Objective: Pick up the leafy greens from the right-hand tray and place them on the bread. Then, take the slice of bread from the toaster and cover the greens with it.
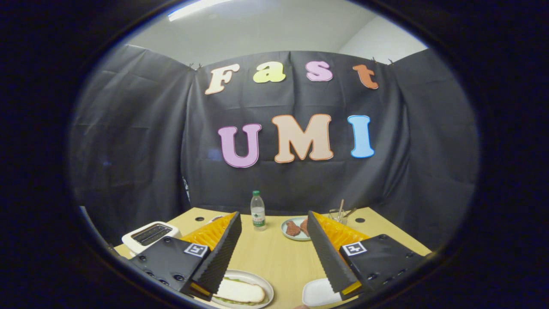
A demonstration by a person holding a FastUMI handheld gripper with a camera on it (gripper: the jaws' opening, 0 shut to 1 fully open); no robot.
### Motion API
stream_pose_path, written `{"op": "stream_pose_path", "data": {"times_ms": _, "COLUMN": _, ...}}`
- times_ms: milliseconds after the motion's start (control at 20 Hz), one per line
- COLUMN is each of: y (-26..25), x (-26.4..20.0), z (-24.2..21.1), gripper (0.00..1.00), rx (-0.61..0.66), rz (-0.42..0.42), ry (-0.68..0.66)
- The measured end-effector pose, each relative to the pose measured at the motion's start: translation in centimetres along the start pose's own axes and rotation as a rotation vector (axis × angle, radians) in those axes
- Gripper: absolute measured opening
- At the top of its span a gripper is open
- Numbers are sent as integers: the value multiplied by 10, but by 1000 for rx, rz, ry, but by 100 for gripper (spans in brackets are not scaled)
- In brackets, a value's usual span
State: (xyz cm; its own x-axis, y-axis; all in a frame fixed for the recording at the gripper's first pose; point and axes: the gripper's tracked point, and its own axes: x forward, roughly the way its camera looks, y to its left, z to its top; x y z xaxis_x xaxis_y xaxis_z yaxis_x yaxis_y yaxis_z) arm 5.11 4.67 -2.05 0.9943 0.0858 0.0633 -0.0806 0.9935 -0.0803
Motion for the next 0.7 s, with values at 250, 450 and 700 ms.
{"op": "stream_pose_path", "data": {"times_ms": 250, "y": -10, "x": -11, "z": 1, "gripper": 97, "rx": 1, "rz": -10, "ry": 12}}
{"op": "stream_pose_path", "data": {"times_ms": 450, "y": -17, "x": -20, "z": 5, "gripper": 97, "rx": 3, "rz": -17, "ry": 8}}
{"op": "stream_pose_path", "data": {"times_ms": 700, "y": -21, "x": -30, "z": 5, "gripper": 97, "rx": -1, "rz": -16, "ry": 9}}
